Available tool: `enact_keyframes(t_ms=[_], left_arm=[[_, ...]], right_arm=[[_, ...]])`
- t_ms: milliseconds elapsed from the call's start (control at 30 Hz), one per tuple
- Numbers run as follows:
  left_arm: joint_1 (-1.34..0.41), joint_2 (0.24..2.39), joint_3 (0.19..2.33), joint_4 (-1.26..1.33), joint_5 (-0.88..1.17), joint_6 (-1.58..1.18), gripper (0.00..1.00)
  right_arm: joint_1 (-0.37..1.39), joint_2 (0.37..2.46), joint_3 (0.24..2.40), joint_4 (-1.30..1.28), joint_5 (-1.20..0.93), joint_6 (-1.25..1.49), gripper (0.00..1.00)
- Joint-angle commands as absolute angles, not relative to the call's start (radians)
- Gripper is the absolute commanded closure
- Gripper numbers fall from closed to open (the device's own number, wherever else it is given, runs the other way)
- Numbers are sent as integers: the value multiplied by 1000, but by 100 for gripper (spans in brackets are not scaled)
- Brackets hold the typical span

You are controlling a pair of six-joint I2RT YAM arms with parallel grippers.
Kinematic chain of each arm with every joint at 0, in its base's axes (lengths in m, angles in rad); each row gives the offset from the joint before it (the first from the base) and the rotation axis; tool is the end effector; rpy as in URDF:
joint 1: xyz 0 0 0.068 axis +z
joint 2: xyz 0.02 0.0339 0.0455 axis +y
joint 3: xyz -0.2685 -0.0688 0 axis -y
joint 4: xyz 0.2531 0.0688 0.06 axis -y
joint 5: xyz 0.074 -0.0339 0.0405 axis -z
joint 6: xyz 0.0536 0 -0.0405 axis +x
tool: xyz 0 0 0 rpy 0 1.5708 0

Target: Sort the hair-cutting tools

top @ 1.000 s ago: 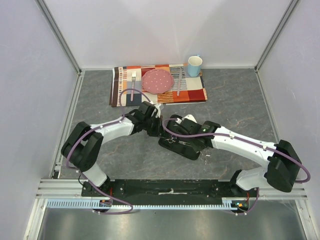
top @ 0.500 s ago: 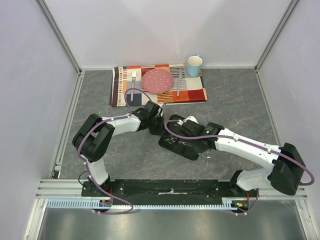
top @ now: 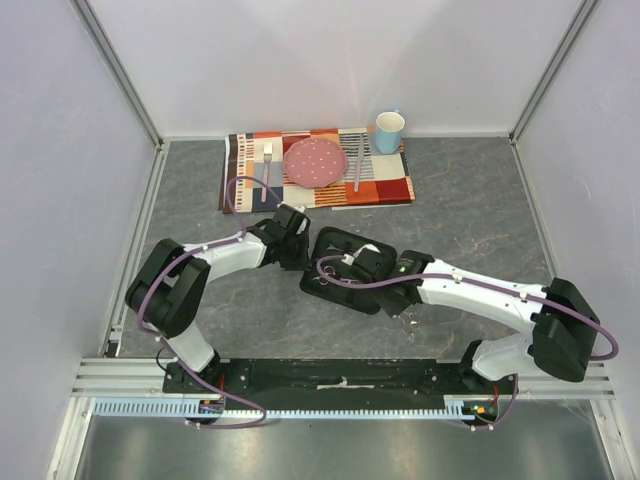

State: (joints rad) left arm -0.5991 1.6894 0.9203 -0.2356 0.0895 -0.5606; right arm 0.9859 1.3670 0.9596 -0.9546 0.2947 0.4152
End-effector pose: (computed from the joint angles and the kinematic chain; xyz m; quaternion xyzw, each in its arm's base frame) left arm 0.2811 -0.1978 0.1397 0.0310 0.9588 -0.1888 0.2099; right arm 0.1498 0.1980 0.2087 -0.2622 0.9483 -0.0452 0.1729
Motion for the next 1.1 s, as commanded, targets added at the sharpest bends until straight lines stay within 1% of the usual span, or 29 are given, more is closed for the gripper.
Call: enact_keyframes(t_ms=[0,200,367,533,700,900,1067], left_arm=[[-548,1623,881,-284,25,-540,98],[-515,1571,864,-313,14,-535,98],[-512,1513,865,-319,38,-531,97],[-511,1441,879,-324,37,-548,93],[-486,1486,934,-403,-23,-541,92],[-471,1554,948,-407,-120,-569,91],[-471,1630,982,-385,-97,-566,91]], right_arm=[[1025,1396,1015,-954,247,359,100],[1058,1480,1057,-954,199,284,100],[1060,1571,1137,-956,195,186,100],[1060,1655,1203,-953,213,103,100],[1060,1710,1242,-968,227,46,100],[1061,1726,1262,-989,255,23,100],[1060,1733,1258,-1002,261,21,100]])
